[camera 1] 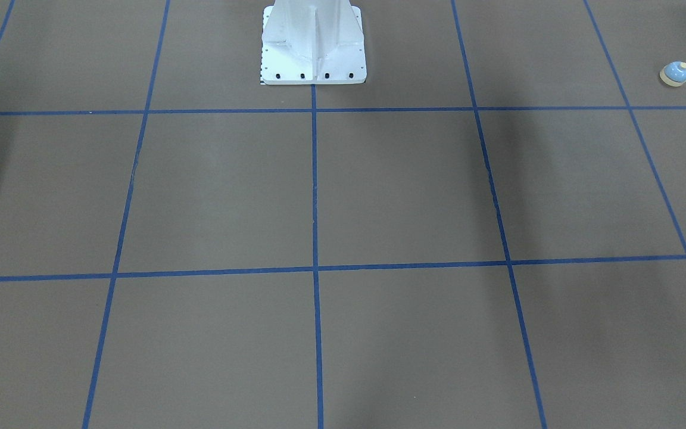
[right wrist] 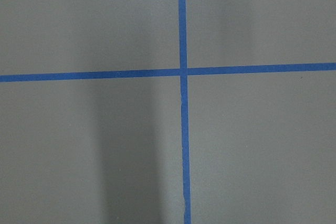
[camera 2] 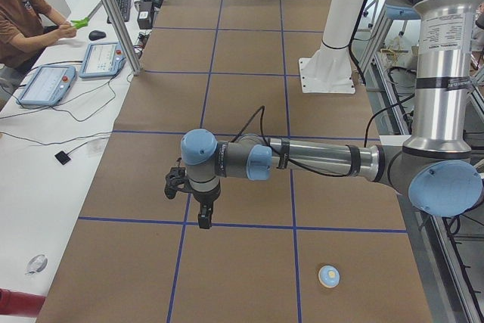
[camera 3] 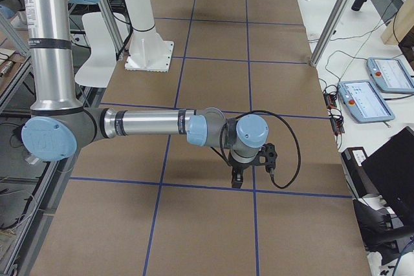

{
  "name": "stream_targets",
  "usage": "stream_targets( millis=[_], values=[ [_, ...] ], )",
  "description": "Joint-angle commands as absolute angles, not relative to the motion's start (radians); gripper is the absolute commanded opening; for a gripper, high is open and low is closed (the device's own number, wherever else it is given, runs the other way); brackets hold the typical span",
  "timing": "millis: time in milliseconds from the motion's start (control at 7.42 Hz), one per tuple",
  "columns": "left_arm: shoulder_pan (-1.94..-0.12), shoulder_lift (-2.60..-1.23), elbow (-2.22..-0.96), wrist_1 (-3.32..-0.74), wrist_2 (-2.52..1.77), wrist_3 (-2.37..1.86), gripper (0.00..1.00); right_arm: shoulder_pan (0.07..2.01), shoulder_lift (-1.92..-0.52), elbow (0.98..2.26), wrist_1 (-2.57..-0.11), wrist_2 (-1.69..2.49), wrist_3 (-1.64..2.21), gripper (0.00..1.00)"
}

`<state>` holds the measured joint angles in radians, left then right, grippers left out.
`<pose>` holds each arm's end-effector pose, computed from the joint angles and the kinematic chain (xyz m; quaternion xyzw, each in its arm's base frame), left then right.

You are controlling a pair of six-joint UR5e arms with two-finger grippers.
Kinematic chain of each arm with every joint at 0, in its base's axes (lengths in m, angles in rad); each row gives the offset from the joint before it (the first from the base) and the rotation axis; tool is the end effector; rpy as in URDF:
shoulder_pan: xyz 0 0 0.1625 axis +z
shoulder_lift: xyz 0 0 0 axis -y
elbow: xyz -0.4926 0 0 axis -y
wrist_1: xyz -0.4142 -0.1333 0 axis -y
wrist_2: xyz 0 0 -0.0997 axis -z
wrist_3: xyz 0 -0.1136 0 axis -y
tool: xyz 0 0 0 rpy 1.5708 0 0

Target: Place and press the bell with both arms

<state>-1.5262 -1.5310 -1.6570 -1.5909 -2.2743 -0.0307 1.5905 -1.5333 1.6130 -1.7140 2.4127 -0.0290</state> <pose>-0.0375 -0.5016 0.7153 0.0182 0.3453 0.0180 0.9381 0.0589 -0.5250 0.7036 -0.0190 -0.4090 0.0087 0.9123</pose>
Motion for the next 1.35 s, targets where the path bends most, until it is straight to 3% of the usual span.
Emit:
stream_targets(
  millis=[0,539,674,943,1213],
  values=[
    [-1.529,-1.426,-1.651,-1.693,-2.27,-0.028,1.0,1.591,-1.522,1.631,-1.715,2.405,-0.031,1.0],
    [-1.542,-1.11,-1.651,-1.957,-2.281,-0.031,1.0,1.589,-1.535,1.643,-1.717,2.416,-0.025,1.0],
    [-1.542,-1.032,-1.607,-2.132,-2.281,-0.038,1.0,1.589,-1.534,1.646,-1.717,2.421,-0.023,1.0],
    [-1.539,-1.0,-1.444,-2.416,-2.283,-0.17,1.0,1.589,-1.536,1.647,-1.717,2.437,-0.023,1.0],
    [-1.539,-1.0,-1.387,-2.473,-2.35,-0.175,1.0,1.589,-1.536,1.647,-1.717,2.441,-0.023,1.0]
  ],
)
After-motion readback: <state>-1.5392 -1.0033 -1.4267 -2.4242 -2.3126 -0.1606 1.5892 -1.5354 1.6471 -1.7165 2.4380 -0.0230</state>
